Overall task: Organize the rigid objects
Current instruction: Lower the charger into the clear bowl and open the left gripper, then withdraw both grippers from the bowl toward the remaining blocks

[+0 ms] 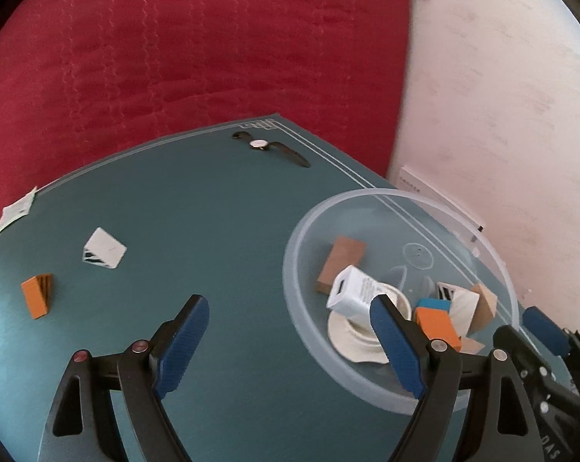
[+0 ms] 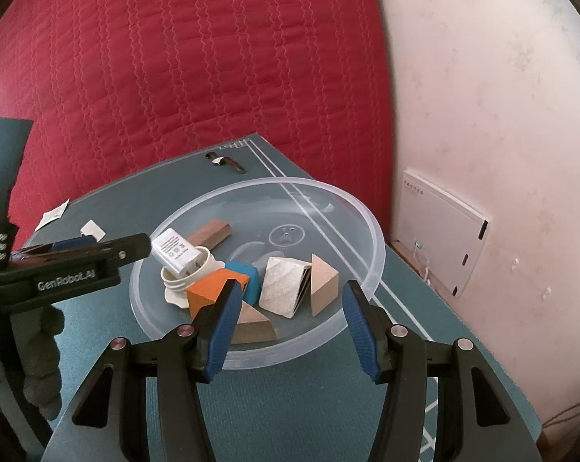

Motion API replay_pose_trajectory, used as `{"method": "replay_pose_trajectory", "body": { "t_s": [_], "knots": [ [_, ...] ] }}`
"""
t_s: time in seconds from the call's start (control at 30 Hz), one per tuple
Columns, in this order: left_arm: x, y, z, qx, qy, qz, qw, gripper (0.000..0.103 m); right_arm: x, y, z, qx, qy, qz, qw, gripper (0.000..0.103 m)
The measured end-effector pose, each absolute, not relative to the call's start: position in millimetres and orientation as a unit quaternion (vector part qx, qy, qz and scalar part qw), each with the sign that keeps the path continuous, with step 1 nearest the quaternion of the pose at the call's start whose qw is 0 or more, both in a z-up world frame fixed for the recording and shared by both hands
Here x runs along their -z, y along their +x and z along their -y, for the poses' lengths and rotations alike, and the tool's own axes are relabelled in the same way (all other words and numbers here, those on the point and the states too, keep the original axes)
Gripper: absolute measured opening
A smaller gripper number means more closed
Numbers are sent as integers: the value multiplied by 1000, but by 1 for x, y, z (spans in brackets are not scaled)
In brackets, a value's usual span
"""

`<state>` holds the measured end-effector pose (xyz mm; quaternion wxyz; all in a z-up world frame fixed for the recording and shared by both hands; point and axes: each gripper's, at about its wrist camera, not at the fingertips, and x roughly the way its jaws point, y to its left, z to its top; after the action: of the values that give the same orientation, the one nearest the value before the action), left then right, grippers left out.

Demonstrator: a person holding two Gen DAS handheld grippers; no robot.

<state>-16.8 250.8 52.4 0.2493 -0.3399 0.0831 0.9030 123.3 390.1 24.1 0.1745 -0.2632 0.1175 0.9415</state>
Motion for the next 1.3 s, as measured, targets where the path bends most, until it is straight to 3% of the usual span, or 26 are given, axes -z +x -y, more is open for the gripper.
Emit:
{"method": "replay_pose_trajectory", "body": {
  "t_s": [0.43,0.6,1.3],
  "knots": [
    [-52,-3,-222,-921,-315,-90,212,94,-25,123,-385,-948,-248,-97,176,56],
    [-53,-6,-204,-925,-317,-79,196,94,-29,128,-364,-955,-232,-73,171,64],
    [-52,-36,-120,-938,-328,-60,99,95,-32,91,-281,-964,-263,-15,39,65]
  ]
}}
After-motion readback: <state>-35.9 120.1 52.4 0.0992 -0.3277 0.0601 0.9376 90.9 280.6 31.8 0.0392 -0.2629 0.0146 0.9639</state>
